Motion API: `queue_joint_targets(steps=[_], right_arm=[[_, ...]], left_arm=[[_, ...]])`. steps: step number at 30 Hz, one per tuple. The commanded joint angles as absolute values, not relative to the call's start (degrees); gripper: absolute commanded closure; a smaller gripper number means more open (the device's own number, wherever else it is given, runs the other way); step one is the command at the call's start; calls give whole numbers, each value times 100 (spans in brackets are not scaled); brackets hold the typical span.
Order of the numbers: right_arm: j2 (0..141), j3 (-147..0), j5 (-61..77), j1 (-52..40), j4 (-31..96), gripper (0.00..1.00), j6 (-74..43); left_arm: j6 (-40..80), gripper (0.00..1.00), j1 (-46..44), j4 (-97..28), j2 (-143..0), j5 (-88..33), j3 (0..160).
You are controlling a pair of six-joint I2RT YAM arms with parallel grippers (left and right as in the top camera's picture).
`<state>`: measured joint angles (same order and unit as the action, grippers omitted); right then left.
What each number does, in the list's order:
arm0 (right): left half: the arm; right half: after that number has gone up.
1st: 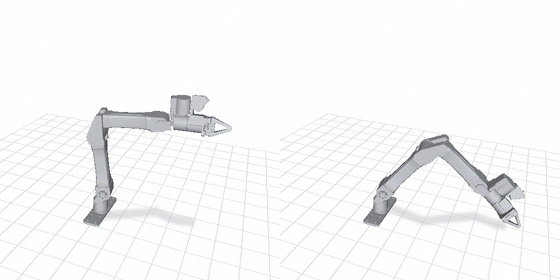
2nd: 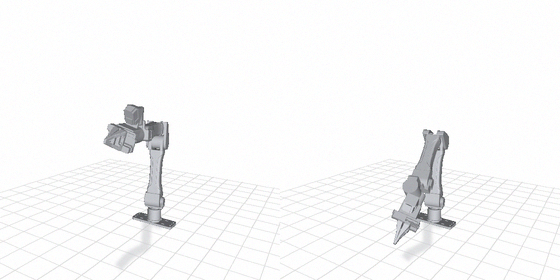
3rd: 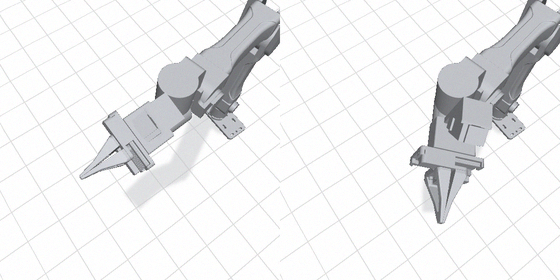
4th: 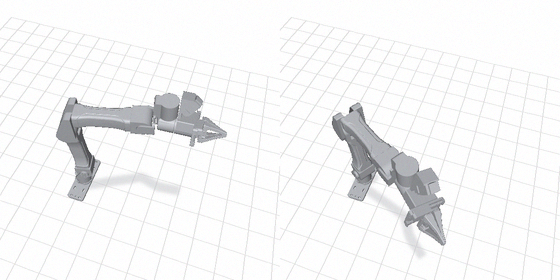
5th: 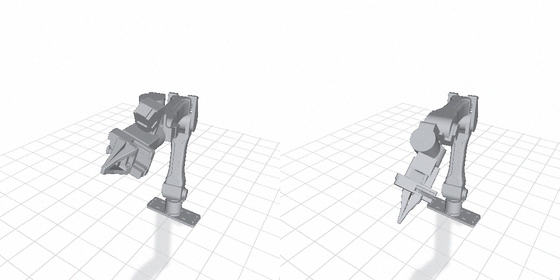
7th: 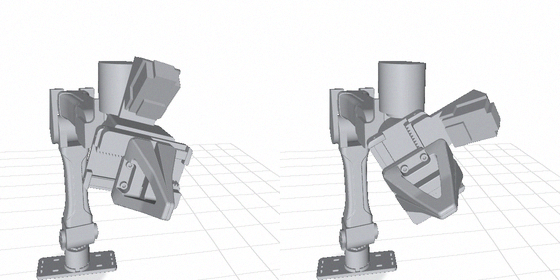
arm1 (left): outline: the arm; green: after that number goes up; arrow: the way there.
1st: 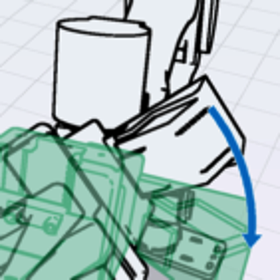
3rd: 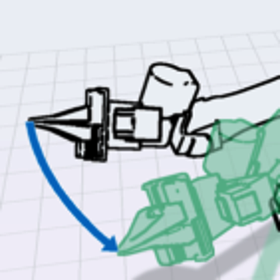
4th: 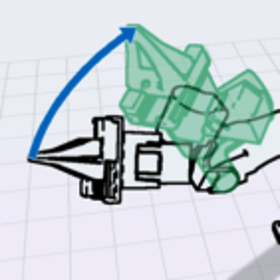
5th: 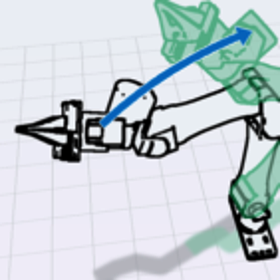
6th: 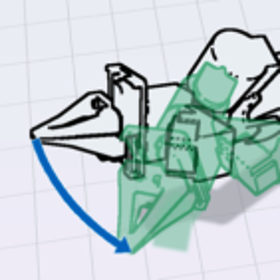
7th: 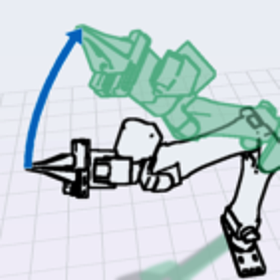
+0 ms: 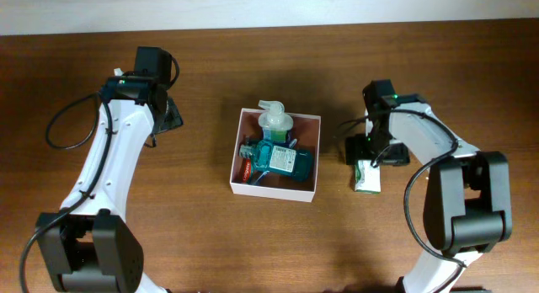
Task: Pack container
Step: 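Move the right gripper to the green Dettol soap bar and grasp it, then lift the Dettol bar and carry it over the box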
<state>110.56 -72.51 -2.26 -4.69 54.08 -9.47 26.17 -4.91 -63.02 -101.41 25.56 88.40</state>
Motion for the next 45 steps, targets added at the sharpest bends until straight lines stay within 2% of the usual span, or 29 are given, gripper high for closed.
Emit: queue_joint_targets(steps=[1, 15, 21, 26, 32, 45], right_arm=[[11002, -7048, -193, -482, 5280, 4, -1151], [11002, -6346, 113, -484, 4517, 5, -1275], [11002, -6346, 113, -484, 4517, 22, -1275], [11002, -6346, 113, -484, 4519, 42, -1275], [11002, -6346, 113, -484, 4521, 58, -1275], [11002, -6366, 132, -484, 4541, 78, -1273]], left_arm=[[2606, 1, -482, -6307, -10053, 2637, 8868], [2606, 1, -482, -6307, -10053, 2637, 8868], [2606, 1, -482, -6307, -10053, 2637, 8871], [2606, 1, -482, -6307, -10053, 2637, 8868], [2606, 1, -482, -6307, -10053, 2637, 8868], [2606, 0, -482, -6307, -10053, 2637, 8868]])
